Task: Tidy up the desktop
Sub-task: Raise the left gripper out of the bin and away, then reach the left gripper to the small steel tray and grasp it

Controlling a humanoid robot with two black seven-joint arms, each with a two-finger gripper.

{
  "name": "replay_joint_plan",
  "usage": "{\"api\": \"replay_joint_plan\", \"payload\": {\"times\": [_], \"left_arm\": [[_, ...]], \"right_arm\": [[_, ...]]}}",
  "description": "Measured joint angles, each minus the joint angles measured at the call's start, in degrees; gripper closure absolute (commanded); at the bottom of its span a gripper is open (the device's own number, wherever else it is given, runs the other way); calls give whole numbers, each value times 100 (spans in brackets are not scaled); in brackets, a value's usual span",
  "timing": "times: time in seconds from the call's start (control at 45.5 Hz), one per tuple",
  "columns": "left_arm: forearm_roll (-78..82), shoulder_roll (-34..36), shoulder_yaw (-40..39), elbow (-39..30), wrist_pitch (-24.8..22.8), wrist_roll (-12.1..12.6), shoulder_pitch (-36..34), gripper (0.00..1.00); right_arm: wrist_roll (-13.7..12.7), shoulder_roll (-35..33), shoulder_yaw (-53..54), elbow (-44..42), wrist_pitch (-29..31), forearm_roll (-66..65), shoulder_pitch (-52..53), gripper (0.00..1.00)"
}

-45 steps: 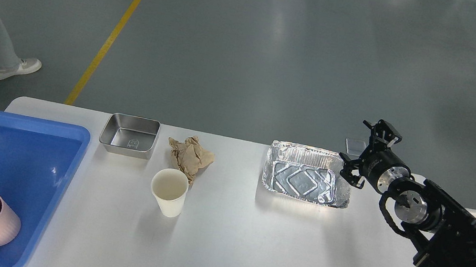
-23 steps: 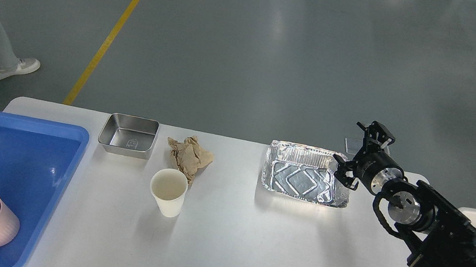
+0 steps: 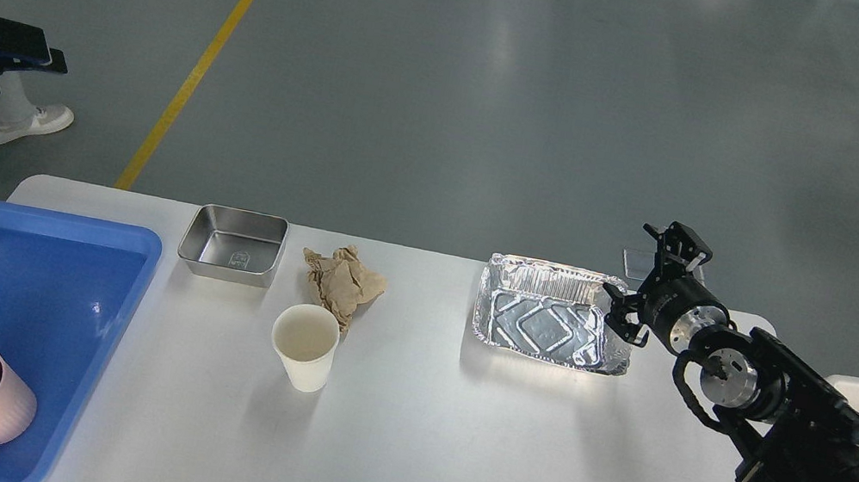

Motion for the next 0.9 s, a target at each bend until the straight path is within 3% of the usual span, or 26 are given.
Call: {"api": "replay_joint_plan", "payload": {"times": [0.198,0.396,0.902], "left_arm": [[518,-432,300,8,148,178,0,18],[830,-1119,871,269,724,403,59,18],[805,-3203,1274,2862,1367,349,862,14]], "right_arm": [[0,16,-30,2,0,-2,-8,0],[0,17,-35,4,0,-2,-4,0],[0,-32,-39,2,19,-2,-67,0]]}}
